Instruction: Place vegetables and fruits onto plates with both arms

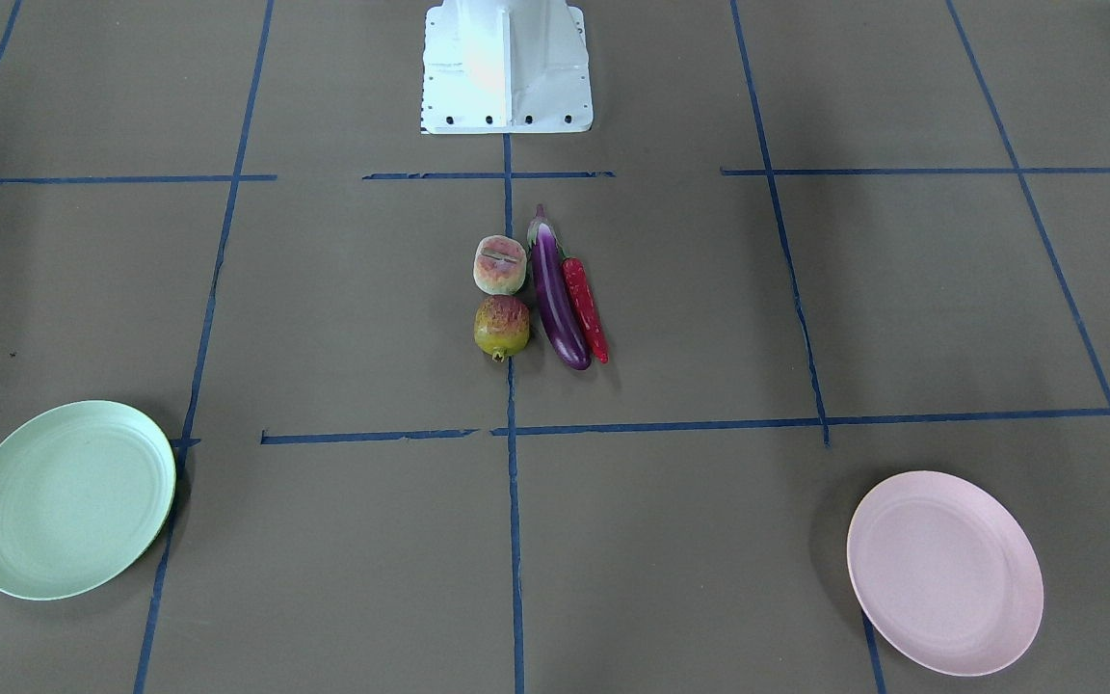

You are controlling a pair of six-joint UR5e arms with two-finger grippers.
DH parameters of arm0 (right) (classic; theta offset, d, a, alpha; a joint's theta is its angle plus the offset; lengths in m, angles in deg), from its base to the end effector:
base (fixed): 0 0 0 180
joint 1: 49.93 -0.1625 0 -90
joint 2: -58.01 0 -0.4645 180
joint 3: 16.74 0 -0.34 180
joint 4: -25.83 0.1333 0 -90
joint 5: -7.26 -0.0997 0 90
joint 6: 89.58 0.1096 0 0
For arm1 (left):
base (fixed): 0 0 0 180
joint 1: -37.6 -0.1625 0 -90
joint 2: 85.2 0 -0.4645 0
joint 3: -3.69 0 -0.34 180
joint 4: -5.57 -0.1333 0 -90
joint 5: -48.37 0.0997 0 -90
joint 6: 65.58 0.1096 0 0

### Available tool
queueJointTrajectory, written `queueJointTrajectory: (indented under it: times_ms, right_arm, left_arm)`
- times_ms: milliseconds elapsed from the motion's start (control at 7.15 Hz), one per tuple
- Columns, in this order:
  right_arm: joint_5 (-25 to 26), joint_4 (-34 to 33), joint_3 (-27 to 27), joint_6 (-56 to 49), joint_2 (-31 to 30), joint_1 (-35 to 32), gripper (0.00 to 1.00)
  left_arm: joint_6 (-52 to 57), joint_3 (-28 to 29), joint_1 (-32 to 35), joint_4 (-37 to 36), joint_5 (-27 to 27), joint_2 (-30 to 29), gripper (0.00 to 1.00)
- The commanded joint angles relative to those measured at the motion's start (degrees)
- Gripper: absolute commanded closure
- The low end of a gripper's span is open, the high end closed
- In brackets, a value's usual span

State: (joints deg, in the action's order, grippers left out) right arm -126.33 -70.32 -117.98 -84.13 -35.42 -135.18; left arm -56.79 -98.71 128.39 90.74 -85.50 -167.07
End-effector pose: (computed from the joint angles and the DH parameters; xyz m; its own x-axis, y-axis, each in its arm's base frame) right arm 0.0235 -0.4144 0.6564 0.7248 0.0151 0.6888 0.0140 0.9992 -0.0366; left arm -0.0625 -0.3715 0.6770 0.7144 0.1363 -0.6863 -0.0965 0.9907 0.0962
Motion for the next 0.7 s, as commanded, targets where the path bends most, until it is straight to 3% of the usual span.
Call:
queueJointTrajectory:
  times_ms: [0,280,419,559]
  right_arm:
    - [-0.3,0.0,0.0,0.2,0.3,0.0,0.0]
    - [-3.9,0.3,-0.3,0.4,2.3,0.1,0.0]
    - [-4.0,4.1,-0.3,0.7,2.8,0.4,0.0]
    - [-4.0,9.3,0.3,4.5,5.1,2.4,0.09]
  left_arm:
    - [0.1,-0.3,-0.1,0.3,0.0,0.0,0.0]
    - [0.0,-0.2,-0.1,0.4,-0.2,0.0,0.0]
    - [0.0,-0.2,-0.1,0.4,-0.2,0.0,0.0]
    - [0.0,-0.2,-0.2,0.4,-0.3,0.0,0.0]
